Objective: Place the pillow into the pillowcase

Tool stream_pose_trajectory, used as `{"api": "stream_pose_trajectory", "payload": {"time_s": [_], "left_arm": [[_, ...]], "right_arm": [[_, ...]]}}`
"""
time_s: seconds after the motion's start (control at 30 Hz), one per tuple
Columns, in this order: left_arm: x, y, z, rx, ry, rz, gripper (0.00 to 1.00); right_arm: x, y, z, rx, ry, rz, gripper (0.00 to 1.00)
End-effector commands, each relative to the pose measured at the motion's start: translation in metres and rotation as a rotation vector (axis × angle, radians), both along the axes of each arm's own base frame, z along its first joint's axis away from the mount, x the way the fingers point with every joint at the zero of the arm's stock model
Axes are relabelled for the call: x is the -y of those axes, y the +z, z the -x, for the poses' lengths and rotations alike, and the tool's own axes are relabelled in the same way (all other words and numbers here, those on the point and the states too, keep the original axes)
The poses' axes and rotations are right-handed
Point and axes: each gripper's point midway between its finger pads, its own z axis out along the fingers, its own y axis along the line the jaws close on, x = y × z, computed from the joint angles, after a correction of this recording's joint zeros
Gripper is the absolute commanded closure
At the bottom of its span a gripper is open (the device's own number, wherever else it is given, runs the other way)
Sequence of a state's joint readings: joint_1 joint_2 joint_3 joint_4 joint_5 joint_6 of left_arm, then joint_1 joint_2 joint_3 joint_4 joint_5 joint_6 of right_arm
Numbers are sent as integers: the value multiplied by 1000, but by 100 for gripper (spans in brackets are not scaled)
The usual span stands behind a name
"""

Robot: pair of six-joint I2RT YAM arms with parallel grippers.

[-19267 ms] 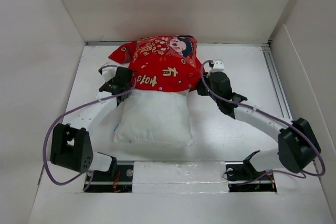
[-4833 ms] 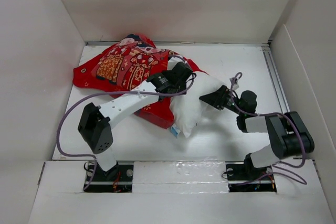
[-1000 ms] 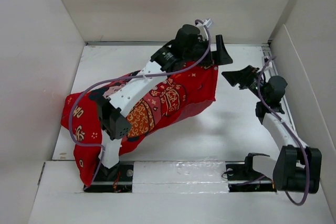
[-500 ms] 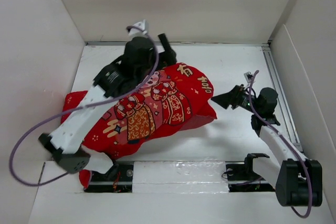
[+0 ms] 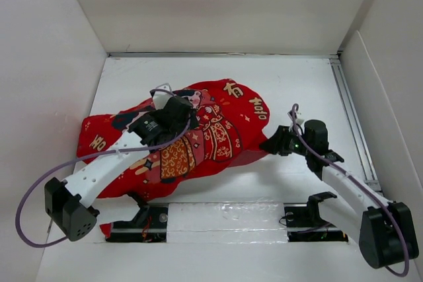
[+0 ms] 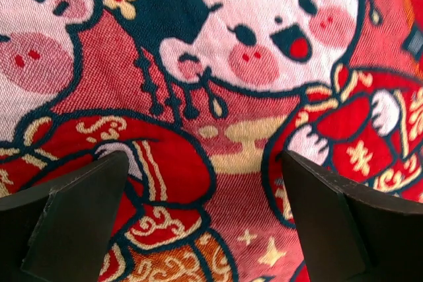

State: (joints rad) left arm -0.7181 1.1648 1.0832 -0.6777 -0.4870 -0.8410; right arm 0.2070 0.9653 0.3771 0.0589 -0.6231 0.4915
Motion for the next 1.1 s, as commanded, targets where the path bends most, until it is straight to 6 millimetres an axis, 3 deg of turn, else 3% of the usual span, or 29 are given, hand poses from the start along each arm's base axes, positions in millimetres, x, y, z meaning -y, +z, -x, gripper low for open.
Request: {"api": "stream_pose_trajectory", "payload": {"time_s": [0.0,0.03,0.17,0.2,0.27,0.4,0.47,0.53,0.63,0.7,0.8,0.83,0.87,0.93,0.97,1.03,1.07], "left_arm": [[-8,2,-18,53,85,7,0],[-9,-3,-22,39,83,-3,0],[-16,-14,-42,24,135,-61,2],[-21,-10,-52,27,157,-65,2],[-28,-12,-58,19,178,-77,2],[-51,2,-68,40,248,-91,2],[-64,19,-74,82,295,-75,2],[-77,42,-86,135,305,-41,2],[-74,51,-95,156,299,-36,2],[-67,46,-101,141,276,-31,2],[-47,35,-112,95,219,10,4],[-43,40,-113,99,203,31,4],[-36,39,-111,95,181,39,4],[-38,63,-105,152,196,29,4],[-47,79,-96,176,214,24,4],[-54,113,-87,236,213,40,4],[-60,128,-76,271,204,48,2]], "right_arm": [[5,13,-12,79,-66,43,86],[7,16,-16,69,-94,48,100],[38,6,-21,-6,-242,162,100],[72,-5,-20,-81,-399,228,100],[84,-5,-18,-98,-477,210,100],[132,-20,-6,-193,-763,114,100],[150,-39,2,-235,-844,77,100],[151,-46,-6,-220,-835,25,100],[142,-62,-6,-278,-759,34,100],[138,-67,-10,-334,-716,44,98],[137,-63,-15,-296,-627,88,71],[135,-56,-17,-270,-616,77,60],[133,-54,-12,-270,-621,69,44],[138,-34,-10,-171,-668,61,6],[139,-24,-11,-131,-691,46,0],[142,-15,-4,-113,-732,53,0],[142,0,-2,-60,-742,46,0]]}}
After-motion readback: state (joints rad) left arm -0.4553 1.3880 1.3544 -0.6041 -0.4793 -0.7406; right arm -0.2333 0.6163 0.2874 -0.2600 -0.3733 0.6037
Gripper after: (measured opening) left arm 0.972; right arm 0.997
